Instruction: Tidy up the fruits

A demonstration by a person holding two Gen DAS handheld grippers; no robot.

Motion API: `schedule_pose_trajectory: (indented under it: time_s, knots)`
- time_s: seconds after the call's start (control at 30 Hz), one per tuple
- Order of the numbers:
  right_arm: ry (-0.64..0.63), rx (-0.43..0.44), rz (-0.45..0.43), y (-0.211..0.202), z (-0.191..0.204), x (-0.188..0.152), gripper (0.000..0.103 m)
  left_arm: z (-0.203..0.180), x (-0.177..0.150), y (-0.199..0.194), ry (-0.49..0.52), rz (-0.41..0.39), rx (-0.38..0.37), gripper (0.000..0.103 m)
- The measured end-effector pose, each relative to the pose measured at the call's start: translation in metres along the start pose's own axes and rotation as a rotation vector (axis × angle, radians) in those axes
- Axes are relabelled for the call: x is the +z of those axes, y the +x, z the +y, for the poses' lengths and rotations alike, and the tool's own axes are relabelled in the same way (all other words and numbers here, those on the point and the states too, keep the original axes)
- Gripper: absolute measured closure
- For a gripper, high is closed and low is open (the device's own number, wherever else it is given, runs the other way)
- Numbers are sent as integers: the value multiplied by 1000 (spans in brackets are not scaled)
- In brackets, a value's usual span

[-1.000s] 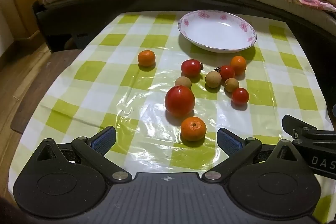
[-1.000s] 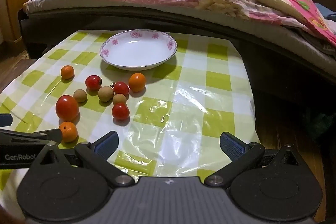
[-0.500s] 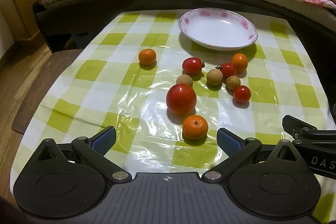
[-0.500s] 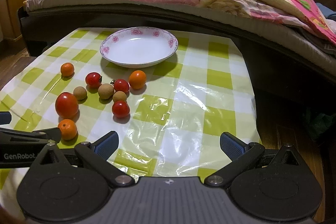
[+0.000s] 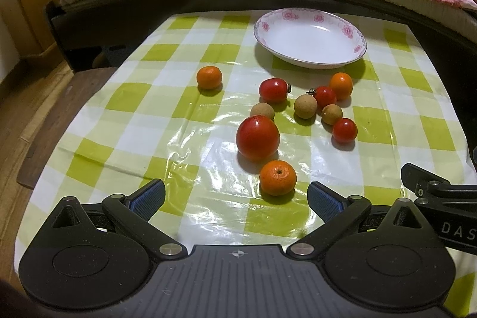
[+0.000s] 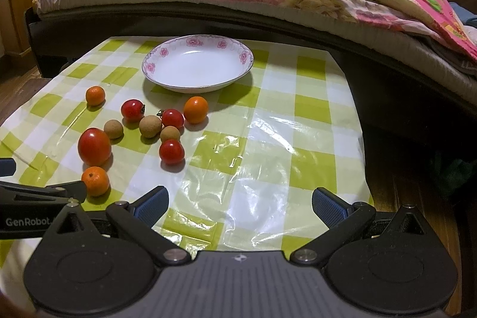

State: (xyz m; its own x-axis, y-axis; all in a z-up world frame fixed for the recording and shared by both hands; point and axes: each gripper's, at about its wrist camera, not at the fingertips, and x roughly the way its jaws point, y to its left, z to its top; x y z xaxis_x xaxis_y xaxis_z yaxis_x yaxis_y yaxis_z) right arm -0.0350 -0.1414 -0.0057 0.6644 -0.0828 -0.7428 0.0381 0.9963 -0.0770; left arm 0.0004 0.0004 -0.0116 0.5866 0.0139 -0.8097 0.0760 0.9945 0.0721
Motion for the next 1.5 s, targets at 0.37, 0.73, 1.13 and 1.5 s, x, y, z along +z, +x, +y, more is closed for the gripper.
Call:
schedule_pose_trajectory:
  time_s: [0.37,0.73,1.13,1.5]
  knots:
    - [-2,-2,8,2,1,0,0,-2,0,2,8,10,9,1]
    - [-1,-1,10,3,1,0,0,-2,0,2,11,12,11,1]
    - [-3,-1,17,5,1,-1,0,-5,2,5,22,26,24,2]
    - [-5,0,24,7,2,0,0,-5,2,6,25,29,27,2]
